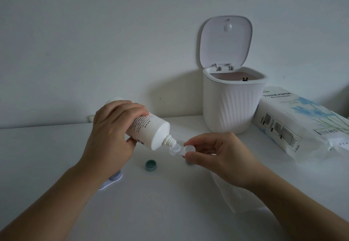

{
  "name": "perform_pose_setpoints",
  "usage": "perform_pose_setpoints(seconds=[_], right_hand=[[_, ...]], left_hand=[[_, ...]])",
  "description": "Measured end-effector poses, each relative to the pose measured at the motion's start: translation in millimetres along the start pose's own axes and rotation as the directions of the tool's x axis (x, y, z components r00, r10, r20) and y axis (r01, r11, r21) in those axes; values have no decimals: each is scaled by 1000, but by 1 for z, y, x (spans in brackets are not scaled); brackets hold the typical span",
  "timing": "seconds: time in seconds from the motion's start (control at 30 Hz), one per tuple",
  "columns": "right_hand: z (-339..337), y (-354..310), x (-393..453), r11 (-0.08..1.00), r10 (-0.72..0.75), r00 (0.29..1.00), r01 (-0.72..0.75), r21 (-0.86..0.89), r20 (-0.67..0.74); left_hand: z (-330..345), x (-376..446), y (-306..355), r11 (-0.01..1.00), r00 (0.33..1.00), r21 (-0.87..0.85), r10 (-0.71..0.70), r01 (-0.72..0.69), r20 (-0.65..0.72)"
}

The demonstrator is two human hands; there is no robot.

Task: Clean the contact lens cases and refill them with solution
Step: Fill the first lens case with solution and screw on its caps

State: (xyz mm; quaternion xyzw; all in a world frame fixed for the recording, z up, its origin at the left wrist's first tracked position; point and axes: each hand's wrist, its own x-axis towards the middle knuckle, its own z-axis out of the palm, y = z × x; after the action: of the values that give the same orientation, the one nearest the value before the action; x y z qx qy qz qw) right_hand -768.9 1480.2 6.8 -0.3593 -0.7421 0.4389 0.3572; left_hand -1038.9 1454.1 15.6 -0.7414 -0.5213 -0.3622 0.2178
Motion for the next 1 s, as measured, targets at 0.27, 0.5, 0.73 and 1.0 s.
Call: perform_pose_setpoints(seconds=[0.27, 0.5, 0.73, 1.0], right_hand=[[0, -1, 0, 1000, -5, 1000, 5, -4, -1], [0, -1, 0, 1000, -6, 1000, 6, -6, 1], [0, -1, 0, 1000, -2, 1000, 2, 3, 0], [-1, -1, 1, 999, 17, 1000, -17, 43, 8]], left_hand=[[1, 1, 0, 1000, 1000, -2, 13, -13, -3], [1, 0, -1, 1000, 1000, 4, 19, -19, -12], [1, 1, -1, 1000, 1000, 5, 12, -12, -13], [0, -2, 2, 991, 997, -102, -82, 81, -10]])
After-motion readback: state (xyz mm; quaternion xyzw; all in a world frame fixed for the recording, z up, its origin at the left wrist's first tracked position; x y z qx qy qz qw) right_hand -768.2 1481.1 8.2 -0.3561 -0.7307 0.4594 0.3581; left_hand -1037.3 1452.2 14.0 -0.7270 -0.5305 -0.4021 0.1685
